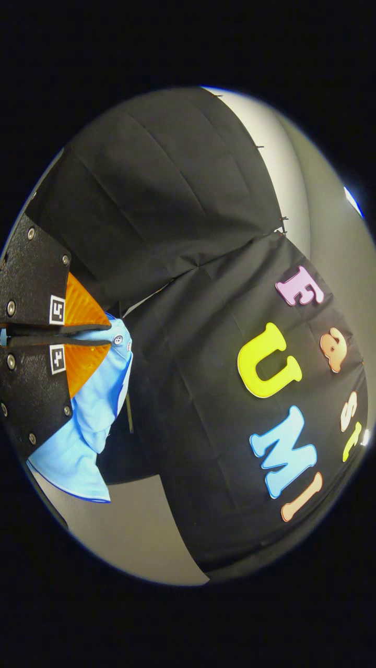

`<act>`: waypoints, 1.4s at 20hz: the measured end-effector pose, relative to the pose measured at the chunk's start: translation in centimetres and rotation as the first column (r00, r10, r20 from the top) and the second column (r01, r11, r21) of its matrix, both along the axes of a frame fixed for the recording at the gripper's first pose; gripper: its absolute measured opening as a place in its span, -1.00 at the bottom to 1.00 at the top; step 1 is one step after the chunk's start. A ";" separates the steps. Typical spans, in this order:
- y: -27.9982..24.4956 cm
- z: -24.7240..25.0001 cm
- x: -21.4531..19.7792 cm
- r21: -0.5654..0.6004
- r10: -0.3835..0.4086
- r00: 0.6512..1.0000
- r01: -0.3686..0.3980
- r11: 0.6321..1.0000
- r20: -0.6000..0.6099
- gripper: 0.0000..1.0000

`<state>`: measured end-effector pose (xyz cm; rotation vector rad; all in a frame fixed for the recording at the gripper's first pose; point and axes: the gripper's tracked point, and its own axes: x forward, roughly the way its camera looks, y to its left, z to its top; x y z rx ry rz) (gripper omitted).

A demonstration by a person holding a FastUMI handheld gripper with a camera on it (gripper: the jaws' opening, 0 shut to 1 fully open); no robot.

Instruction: Put the clothes into the washing machine and then close the washing machine lid.

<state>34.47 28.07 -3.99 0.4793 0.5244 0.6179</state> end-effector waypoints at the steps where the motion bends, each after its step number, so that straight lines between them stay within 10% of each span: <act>1: 0.7 -0.4 -0.1 -0.003 0.007 1.000 -0.007 1.000 -0.004 -1.00; 28: 9.5 -22.4 -1.8 -0.405 -0.050 0.996 0.014 0.914 -0.079 -0.88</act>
